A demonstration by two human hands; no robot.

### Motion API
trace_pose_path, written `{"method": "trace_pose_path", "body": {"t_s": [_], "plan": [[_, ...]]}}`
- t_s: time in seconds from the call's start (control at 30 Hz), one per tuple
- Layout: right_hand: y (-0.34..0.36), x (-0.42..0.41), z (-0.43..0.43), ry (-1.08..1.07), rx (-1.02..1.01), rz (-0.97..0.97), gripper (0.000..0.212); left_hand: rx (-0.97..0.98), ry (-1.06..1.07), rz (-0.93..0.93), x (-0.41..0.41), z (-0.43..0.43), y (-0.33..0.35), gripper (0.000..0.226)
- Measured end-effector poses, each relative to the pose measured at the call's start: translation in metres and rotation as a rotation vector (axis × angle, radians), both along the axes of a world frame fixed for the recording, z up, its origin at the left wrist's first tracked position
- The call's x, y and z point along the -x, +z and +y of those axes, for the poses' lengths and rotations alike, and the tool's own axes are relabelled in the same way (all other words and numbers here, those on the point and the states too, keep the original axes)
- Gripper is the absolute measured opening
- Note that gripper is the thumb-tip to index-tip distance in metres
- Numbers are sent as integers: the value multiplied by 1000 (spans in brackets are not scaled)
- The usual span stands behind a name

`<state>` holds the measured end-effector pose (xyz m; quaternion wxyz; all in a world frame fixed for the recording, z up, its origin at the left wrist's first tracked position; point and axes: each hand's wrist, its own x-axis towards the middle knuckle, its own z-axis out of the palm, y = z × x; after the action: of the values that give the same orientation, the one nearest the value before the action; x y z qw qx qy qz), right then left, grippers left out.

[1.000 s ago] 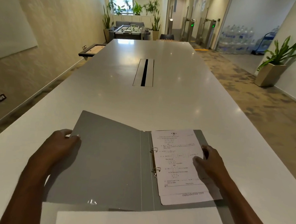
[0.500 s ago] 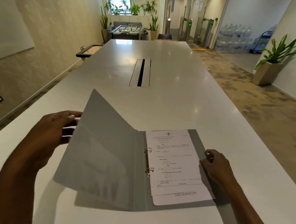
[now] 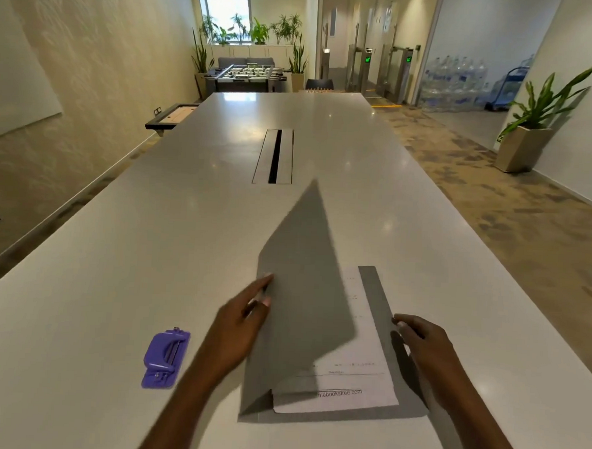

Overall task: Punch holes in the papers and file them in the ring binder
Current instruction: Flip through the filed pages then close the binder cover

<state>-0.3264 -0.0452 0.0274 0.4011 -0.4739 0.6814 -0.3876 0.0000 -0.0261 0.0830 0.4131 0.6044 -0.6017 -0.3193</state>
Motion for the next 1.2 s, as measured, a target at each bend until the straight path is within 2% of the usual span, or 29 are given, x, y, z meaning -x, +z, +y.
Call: {"method": "trace_pose_path", "body": {"t_s": [0.07,0.17,0.23,0.3,0.33,0.4,0.5,0.67,0.83,1.03,1.2], "plan": [[6,2,6,-1,-12,-69,27,35,20,-73,20,0,-17,44],[22,7,15,13,-83,-232,42,84,13,-228,53,4,-33,48],[24,14,9,7,-101,-343,49,108,9,-367,70,1,-43,51],[21,18,-1,-92,-78,-424,49,88,31,-556,86,-1,-50,58],[18,17,-5,-118,-27,-370,44,72,42,-635,92,-1,-52,62],[18,6,-2,-133,134,-105,33,39,35,-734,102,-1,-55,70],[14,-22,16,24,386,209,38,-19,-10,-817,113,1,-59,78],[-27,-56,23,364,306,420,45,-9,-82,-839,126,1,-70,74],[-57,-69,22,432,280,658,57,-37,-112,-811,123,-2,-78,68],[-67,-95,13,423,308,700,61,-27,-76,-836,103,-12,-83,68],[-72,-127,2,397,371,708,62,170,-13,-817,75,-22,-100,71]]}}
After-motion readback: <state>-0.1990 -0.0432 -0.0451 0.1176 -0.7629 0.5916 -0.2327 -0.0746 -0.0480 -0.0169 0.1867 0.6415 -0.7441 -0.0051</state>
